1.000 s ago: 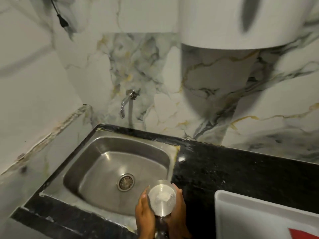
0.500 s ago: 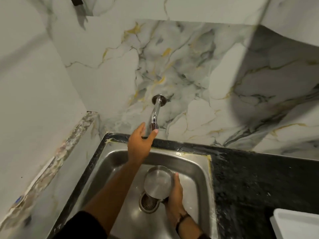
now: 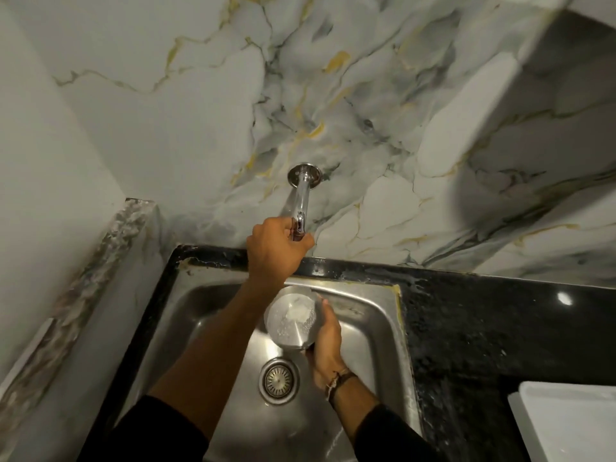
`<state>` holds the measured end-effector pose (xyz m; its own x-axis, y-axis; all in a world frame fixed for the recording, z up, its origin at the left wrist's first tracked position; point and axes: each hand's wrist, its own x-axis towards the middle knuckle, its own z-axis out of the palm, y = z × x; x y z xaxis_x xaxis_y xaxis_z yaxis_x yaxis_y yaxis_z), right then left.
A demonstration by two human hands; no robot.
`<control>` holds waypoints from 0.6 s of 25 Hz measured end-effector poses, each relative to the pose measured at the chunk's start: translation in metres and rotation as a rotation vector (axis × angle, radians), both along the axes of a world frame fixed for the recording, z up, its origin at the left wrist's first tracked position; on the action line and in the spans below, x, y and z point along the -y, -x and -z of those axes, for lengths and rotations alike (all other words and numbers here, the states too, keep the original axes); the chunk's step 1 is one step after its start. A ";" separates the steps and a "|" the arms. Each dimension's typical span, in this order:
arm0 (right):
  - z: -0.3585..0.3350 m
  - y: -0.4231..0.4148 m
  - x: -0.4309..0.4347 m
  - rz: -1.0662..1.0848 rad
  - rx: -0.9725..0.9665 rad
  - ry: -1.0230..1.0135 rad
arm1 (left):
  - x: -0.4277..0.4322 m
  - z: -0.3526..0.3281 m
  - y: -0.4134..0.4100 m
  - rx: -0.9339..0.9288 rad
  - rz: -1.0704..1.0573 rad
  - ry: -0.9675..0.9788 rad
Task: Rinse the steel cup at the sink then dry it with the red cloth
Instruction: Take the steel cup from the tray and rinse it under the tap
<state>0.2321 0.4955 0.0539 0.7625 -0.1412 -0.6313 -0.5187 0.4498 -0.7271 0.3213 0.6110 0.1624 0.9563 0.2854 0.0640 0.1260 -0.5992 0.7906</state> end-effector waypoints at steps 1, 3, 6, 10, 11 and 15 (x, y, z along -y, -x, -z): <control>0.001 -0.006 -0.001 -0.005 0.007 0.001 | -0.006 0.000 -0.003 -0.035 0.070 0.030; 0.002 -0.016 -0.003 -0.008 0.021 0.012 | -0.018 -0.001 -0.009 -0.114 0.209 0.062; 0.007 -0.032 -0.003 -0.017 0.079 0.028 | -0.030 -0.005 -0.017 -0.188 0.332 0.135; 0.016 -0.037 0.010 0.049 0.076 0.031 | -0.030 -0.005 -0.022 -0.245 0.343 0.198; 0.020 -0.030 0.014 0.049 0.053 0.042 | -0.029 -0.004 -0.022 -0.252 0.334 0.195; 0.036 0.000 -0.002 -0.012 0.040 0.061 | -0.027 -0.005 -0.023 -0.271 0.306 0.198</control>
<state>0.2325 0.4973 0.0183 0.7886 -0.1695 -0.5911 -0.4940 0.3978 -0.7731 0.3444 0.6378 0.1671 0.9732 -0.0313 -0.2278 0.1850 -0.4815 0.8567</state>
